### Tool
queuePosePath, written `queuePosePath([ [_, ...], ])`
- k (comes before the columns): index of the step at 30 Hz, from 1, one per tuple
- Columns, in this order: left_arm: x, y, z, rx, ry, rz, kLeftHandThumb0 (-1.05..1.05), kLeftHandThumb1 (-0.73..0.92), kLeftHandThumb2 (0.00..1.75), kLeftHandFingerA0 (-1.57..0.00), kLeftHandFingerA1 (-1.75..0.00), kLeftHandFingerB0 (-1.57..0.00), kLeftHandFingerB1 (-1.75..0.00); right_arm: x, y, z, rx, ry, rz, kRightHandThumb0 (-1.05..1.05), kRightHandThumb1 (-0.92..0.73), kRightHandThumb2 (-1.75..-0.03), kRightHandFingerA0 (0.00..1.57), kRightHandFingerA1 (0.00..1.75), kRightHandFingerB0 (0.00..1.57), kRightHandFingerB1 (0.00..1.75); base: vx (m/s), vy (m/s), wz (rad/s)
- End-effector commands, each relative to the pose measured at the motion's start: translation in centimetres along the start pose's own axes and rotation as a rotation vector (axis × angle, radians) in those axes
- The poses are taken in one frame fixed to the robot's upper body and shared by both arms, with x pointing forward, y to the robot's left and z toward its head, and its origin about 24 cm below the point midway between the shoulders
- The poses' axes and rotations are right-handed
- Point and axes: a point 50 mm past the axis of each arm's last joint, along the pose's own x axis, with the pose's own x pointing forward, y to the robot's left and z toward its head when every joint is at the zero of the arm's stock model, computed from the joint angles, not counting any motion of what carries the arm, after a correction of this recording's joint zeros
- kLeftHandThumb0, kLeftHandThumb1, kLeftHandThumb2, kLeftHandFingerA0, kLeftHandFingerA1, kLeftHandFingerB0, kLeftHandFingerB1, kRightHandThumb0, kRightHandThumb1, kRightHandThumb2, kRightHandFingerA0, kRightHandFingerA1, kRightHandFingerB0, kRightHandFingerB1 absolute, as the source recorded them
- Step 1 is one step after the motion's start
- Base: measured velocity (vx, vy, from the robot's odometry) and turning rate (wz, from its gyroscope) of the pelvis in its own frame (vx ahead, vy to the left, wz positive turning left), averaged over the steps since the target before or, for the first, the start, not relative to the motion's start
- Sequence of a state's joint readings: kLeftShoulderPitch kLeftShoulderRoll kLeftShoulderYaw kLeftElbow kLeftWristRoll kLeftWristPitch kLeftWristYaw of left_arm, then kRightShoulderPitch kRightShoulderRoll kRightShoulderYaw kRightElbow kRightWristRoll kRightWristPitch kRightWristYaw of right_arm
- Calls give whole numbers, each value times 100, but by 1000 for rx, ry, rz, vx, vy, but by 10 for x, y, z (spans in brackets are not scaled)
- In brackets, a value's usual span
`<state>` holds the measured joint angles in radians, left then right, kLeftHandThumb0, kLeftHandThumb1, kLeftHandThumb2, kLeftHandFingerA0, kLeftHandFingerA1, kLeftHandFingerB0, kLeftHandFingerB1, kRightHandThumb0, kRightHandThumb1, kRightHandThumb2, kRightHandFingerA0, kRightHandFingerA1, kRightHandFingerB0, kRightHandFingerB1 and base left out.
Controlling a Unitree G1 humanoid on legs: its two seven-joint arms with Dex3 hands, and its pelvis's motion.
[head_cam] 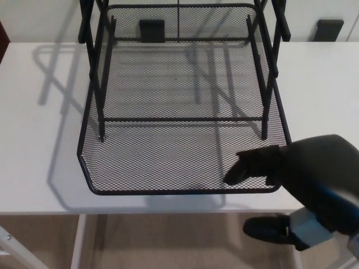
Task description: The robot walks towards a file tray kept in the middle of a desk and uses its right hand to grab a tray and pulls it out towards itself
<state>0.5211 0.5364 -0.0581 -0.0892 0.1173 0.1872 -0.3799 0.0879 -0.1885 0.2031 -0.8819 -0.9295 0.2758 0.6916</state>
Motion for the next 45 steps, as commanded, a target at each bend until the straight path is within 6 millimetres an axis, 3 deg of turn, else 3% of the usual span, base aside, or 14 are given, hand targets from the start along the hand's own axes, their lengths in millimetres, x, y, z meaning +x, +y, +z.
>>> queuePosePath([
  [1, -4, 18, -3, 133, 33, 3, -50, 54, 82, -51, -53, -30, -45, -136, -76, -54, 832, -534, 193, -49, -44, -54, 123, 121, 114, 54, 0, 0, 0],
  [7, -4, 18, -6, 139, 41, 4, -44, 64, 59, -58, -41, -37, -33, -186, -75, -86, 1041, -402, 83, -50, -47, -54, 129, 115, 109, 54, 0, 0, 0],
  [8, -4, 18, -8, 135, 48, 5, -50, 54, 82, -51, -53, -30, -45, -199, -79, -91, 1068, -371, 9, -58, -36, -84, 130, 123, 88, 66, 0, 0, 0],
  [19, -4, 13, -14, 120, 47, -6, -50, 54, 81, -52, -53, -31, -45, -239, -74, -128, 1181, -85, -2, -32, -43, -54, 130, 122, 112, 60, 0, 0, 0],
  [24, -5, 8, -17, 106, 54, -9, -51, 55, 81, -52, -53, -30, -44, -232, -22, -154, 906, 504, 63, -55, -40, -83, 140, 116, 120, 104, 0, 0, 0],
  [28, -8, -2, -26, 84, 66, -24, -50, 55, 81, -53, -53, -29, -44, -228, 64, -193, 832, 863, 247, -57, -60, -59, 143, 94, 123, 78, 0, 0, 0],
  [29, -8, -5, -28, 78, 66, -20, -50, 55, 81, -53, -53, -30, -44, -225, 83, -202, 756, 950, 316, -68, -54, -87, 133, 98, 102, 80, 0, 0, 0],
  [33, -9, -9, -37, 58, 102, -8, -51, 55, 81, -51, -53, -31, -45, -221, 126, -217, 639, 1134, 505, -59, -64, -59, 59, 55, 45, 47, 0, 0, 0],
  [34, -9, -9, -40, 47, 105, -4, -43, 64, 59, -56, -40, -37, -33, -217, 131, -219, 588, 1167, 532, -63, -49, -89, 45, 63, 27, 52, 0, 0, 0],
  [35, -9, -8, -42, 28, 108, 5, -43, 64, 59, -55, -40, -35, -33, -212, 134, -220, 550, 1174, 521, -66, -64, -59, 29, 48, 25, 43, 0, 0, 0],
  [37, -9, -7, -49, -12, 116, 25, -44, 63, 59, -54, -40, -34, -33, -201, 137, -220, 561, 1167, 469, -68, -66, -60, 23, 49, 18, 42, 0, 0, 0],
  [38, -9, -4, -52, -26, 122, 49, -44, 65, 59, -53, -40, -32, -33, -188, 141, -220, 616, 1144, 384, -42, -35, -97, 5, 55, 0, 52, 0, 0, 0],
  [40, -10, -1, -55, -52, 130, 81, -44, 65, 59, -51, -39, -31, -32, -174, 142, -212, 705, 1093, 277, -92, -57, -93, 4, 55, 5, 47, 0, 0, 0],
  [45, -12, 11, -61, -168, 139, 176, -43, 66, 60, -46, -38, -28, -31, -150, 158, -168, 963, 951, 53, -72, -69, -63, 0, 50, 2, 39, 0, 0, 0],
])
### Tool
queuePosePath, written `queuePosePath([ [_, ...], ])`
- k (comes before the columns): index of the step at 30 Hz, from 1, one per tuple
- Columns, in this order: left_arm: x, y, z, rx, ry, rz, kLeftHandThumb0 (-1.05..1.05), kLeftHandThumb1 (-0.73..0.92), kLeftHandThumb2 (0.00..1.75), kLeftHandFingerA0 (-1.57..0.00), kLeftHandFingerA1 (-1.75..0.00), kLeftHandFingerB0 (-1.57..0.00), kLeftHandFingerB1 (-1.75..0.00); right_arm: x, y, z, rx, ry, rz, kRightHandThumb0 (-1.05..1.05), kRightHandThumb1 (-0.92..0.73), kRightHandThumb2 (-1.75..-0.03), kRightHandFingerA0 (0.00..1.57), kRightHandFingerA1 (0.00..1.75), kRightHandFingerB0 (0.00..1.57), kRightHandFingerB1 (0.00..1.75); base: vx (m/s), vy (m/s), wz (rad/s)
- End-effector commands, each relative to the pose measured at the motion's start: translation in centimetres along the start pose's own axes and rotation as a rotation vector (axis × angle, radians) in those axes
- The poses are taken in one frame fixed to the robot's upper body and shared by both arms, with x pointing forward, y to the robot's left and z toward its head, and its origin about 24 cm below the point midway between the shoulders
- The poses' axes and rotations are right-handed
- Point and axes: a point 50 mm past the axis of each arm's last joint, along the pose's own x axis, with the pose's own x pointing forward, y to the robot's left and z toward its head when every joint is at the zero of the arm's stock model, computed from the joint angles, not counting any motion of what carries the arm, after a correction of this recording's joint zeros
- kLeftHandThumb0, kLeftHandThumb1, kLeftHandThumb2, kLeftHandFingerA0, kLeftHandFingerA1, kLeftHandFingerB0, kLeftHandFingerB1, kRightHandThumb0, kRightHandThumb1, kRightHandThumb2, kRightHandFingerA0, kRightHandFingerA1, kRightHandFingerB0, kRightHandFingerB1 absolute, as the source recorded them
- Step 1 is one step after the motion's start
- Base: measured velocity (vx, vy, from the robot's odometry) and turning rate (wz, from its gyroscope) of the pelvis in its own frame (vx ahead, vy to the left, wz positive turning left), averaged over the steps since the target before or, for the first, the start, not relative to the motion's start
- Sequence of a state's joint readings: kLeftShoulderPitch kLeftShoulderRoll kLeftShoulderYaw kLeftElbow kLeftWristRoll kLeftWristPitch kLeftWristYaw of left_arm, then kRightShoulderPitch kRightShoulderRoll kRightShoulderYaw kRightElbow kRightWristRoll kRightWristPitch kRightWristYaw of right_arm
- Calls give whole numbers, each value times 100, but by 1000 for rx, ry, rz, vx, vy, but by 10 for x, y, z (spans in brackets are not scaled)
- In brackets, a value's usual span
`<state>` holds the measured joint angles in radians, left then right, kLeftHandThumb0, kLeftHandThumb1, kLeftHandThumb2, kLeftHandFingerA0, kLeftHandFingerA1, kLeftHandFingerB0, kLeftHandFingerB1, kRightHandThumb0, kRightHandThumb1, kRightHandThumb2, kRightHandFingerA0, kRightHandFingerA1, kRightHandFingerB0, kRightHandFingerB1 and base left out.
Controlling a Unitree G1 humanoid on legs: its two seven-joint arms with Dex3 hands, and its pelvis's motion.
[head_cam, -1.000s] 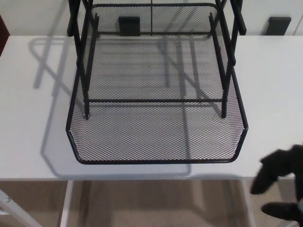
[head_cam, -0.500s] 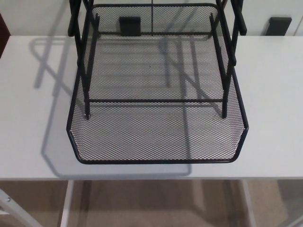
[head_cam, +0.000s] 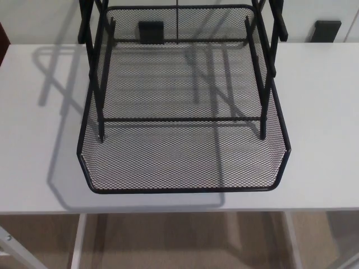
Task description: The robot walks towards a file tray kept in the middle of a desk and uses its right hand to grab a tray and pulls it out towards itself
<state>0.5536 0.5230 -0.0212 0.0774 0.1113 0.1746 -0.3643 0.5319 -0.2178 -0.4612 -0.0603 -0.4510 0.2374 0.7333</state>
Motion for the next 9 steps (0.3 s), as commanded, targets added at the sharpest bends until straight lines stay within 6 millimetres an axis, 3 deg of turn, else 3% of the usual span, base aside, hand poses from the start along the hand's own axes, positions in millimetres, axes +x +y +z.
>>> queuePosePath([
  [1, -4, 17, -16, -96, -32, 154, -43, 66, 60, -46, -38, -28, -31, 16, 42, 10, 283, -172, -140, -72, -69, -63, 0, 50, 2, 39, 0, 0, 0],
  [2, -2, 22, -16, -125, -43, 199, -43, 66, 61, -43, -39, -28, -31, 13, 59, 13, 256, -205, -124, -69, -68, -60, 2, 56, 0, 44, 0, 0, 0],
  [3, 0, 24, -14, -140, -50, 212, -43, 66, 61, -43, -39, -28, -31, 14, 62, 13, 245, -207, -110, -69, -68, -60, 2, 56, 0, 44, 0, 0, 0],
  [4, 0, 26, -15, -155, -53, 220, -42, 67, 61, -42, -39, -28, -32, 14, 63, 11, 216, -214, -108, -81, -49, -90, 0, 56, 5, 47, 0, 0, 0],
  [6, -1, 28, -16, -146, -57, 222, -43, 67, 61, -42, -39, -28, -31, 17, 63, 6, 190, -201, -125, -75, -46, -88, 0, 57, 3, 49, 0, 0, 0],
  [7, -1, 26, -19, -143, -60, 215, -43, 67, 61, -43, -39, -28, -32, 17, 64, 0, 181, -172, -140, -69, -67, -64, 3, 54, 3, 43, 0, 0, 0],
  [9, -1, 26, -19, -143, -59, 214, -43, 67, 61, -43, -39, -28, -32, 16, 64, -1, 181, -172, -140, -69, -67, -64, 3, 54, 3, 43, 0, 0, 0],
])
